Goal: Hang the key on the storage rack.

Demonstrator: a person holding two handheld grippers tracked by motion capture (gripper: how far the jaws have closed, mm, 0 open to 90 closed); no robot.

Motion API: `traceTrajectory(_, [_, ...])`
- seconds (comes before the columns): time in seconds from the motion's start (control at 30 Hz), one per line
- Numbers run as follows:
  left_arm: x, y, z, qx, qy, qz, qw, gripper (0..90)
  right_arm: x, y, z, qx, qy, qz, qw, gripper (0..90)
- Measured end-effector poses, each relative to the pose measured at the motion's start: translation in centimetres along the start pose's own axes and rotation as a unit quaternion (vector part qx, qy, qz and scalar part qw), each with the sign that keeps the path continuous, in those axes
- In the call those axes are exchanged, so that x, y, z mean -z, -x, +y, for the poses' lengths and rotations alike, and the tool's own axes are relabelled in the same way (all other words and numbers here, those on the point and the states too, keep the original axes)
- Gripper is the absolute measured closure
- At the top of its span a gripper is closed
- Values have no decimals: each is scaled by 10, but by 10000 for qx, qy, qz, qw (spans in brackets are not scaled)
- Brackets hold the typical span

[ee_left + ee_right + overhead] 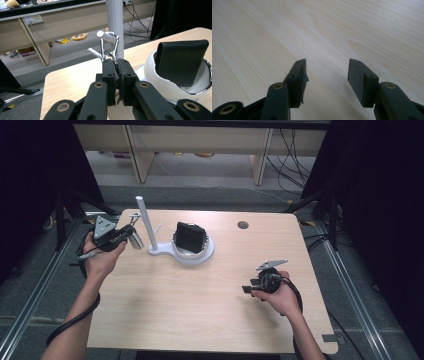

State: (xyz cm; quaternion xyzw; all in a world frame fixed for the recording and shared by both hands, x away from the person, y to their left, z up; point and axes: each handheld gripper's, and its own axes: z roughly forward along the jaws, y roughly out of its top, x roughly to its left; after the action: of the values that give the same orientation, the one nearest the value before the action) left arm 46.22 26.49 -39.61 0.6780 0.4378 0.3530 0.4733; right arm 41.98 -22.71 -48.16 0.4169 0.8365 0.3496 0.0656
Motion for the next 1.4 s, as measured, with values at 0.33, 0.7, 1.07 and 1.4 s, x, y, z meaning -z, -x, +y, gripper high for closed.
traceTrajectory(0.33, [-2,2,-12,-56,-106,-34,9999,728,3,1,0,11,-66,-51,10000,502])
traceTrajectory(0.7, [18,9,-41,-136,-16,66,9999,457,5,5,0,123,108,-124,9998,502])
traceTrajectory(1.07, [50,30,-105,178,-122,112,9997,380,5,8,-4,70,212,-137,9997,500])
traceTrajectory(1.4, [65,45,-148,541,-4,156,9984,361,-3,8,-10,155,458,-33,9988,493])
